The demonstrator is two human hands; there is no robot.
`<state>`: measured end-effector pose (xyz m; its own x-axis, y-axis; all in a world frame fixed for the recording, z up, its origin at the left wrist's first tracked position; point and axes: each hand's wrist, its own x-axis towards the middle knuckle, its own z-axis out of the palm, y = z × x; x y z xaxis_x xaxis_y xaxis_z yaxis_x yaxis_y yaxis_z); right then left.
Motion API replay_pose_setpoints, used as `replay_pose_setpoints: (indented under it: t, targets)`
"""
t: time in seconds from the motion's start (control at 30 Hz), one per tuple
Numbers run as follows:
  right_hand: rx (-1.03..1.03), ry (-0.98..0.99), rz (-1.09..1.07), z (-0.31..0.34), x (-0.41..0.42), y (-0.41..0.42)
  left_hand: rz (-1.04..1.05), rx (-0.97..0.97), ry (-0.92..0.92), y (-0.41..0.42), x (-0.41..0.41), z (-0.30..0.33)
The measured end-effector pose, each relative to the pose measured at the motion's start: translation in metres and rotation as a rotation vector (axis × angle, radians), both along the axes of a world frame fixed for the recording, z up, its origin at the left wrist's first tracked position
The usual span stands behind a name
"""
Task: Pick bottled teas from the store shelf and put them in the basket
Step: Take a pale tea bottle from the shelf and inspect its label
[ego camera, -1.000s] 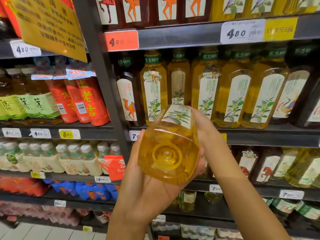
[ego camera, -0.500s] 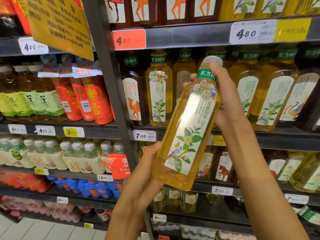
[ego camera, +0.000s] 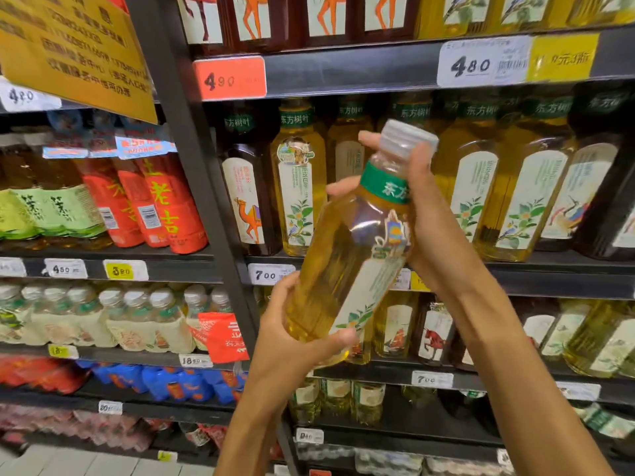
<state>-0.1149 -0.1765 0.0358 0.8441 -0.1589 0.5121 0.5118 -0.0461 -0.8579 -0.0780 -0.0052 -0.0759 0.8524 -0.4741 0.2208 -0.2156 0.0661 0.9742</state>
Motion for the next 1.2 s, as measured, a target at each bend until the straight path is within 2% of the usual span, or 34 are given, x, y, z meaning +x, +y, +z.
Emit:
replay_pose_setpoints:
  t: [0.13,0.27,0.53,0.7,0.9,1.0,1.1,1.2]
  targets:
    - [0.040,-0.169,0.006,-0.008,-0.005,0.011,0.011,0.080,-0.115,-0.008,0.004,-0.005]
    - [-0.043,-0.247,0.014,-0.012,-0.009,0.016,-0.048,0.104,-0.138,-0.014,0.009,-0.007]
    - [-0.029,-0.205,0.030,-0.003,-0.011,0.015,-0.152,0.056,-0.152,-0.009,0.012,-0.005]
    - [0.089,-0.137,0.099,0.008,-0.002,0.009,-0.272,0.034,-0.129,-0.007,0.005,0.002]
    - [0.273,-0.158,-0.017,0.005,0.001,0.015,-0.272,-0.066,0.011,-0.011,0.001,0.000]
    - [0.326,-0.136,-0.101,0.007,0.005,0.015,-0.207,-0.051,-0.041,-0.015,0.001,0.001]
    - [0.257,-0.078,-0.114,0.011,0.010,0.013,-0.127,-0.079,-0.043,-0.023,-0.008,-0.001]
    - [0.074,-0.006,-0.102,0.013,0.013,0.002,-0.119,-0.160,0.118,-0.027,-0.018,-0.009]
